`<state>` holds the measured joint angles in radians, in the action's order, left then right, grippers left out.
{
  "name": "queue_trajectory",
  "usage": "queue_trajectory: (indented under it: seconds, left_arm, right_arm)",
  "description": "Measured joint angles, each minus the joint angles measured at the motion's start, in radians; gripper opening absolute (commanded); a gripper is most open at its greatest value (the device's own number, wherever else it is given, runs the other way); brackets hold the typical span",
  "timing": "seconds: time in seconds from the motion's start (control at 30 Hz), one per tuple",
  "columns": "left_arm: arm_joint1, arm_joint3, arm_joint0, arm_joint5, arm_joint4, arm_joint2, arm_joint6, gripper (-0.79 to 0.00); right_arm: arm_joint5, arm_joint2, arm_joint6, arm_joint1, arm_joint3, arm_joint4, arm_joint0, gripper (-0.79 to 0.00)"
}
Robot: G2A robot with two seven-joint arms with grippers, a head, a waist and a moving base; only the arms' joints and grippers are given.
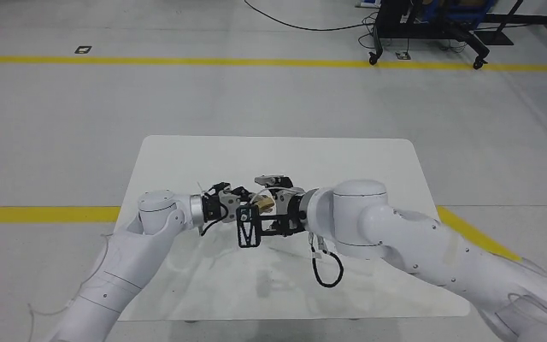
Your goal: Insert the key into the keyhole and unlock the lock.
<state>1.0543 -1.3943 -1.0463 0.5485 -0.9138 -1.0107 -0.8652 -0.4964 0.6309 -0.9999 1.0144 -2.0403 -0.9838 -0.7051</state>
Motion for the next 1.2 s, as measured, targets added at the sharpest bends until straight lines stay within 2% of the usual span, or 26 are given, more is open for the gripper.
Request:
queue_trajectory:
  seconds: [0.03,0.07,0.1,0.13,0.17,0.2,0.23,0.3,0.4,0.63,0.77,1.2]
  left_arm:
    - [0.000,-0.001,-0.002,-0.002,0.001,-0.002,0.002,-0.785]
    - [-0.001,-0.002,-0.003,-0.004,0.003,-0.004,0.004,-0.785]
    - [-0.001,-0.004,-0.006,-0.006,0.004,-0.006,0.007,-0.785]
    - [-0.001,-0.006,-0.007,-0.007,0.005,-0.008,0.008,-0.785]
    - [-0.001,-0.009,-0.008,-0.008,0.007,-0.008,0.011,-0.785]
    - [-0.001,-0.011,-0.009,-0.008,0.011,-0.008,0.014,-0.785]
    - [-0.001,-0.013,-0.009,-0.008,0.014,-0.008,0.017,-0.785]
    - [0.000,-0.017,-0.009,-0.013,0.024,-0.008,0.026,-0.785]
    - [-0.001,-0.024,-0.013,-0.022,0.037,-0.010,0.039,-0.785]
    - [0.000,-0.034,-0.017,-0.025,0.052,-0.014,0.048,-0.785]
    - [0.000,-0.040,-0.015,-0.035,0.073,-0.011,0.051,-0.785]
    - [-0.001,-0.056,-0.023,-0.051,0.098,-0.024,0.038,-0.785]
  right_arm:
    - [0.014,0.029,0.049,-0.004,0.017,0.057,-0.019,0.000]
    - [0.016,0.059,0.095,-0.010,0.036,0.124,-0.038,-0.092]
    - [0.006,0.102,0.141,-0.018,0.059,0.211,-0.062,-0.299]
    - [-0.005,0.132,0.162,-0.025,0.077,0.274,-0.081,-0.394]
    - [-0.018,0.160,0.169,-0.033,0.094,0.335,-0.101,-0.542]
    - [-0.037,0.193,0.163,-0.042,0.116,0.412,-0.127,-0.727]
    - [-0.053,0.216,0.156,-0.049,0.131,0.471,-0.147,-0.785]
    - [-0.100,0.259,0.131,-0.063,0.160,0.602,-0.186,-0.785]
    - [-0.145,0.301,0.072,-0.081,0.160,0.704,-0.225,-0.785]
    - [-0.176,0.318,-0.027,-0.101,0.112,0.788,-0.282,-0.785]
    - [-0.166,0.288,0.008,-0.093,0.152,0.790,-0.283,-0.785]
    - [-0.033,0.195,0.155,-0.049,0.310,0.743,-0.239,-0.785]
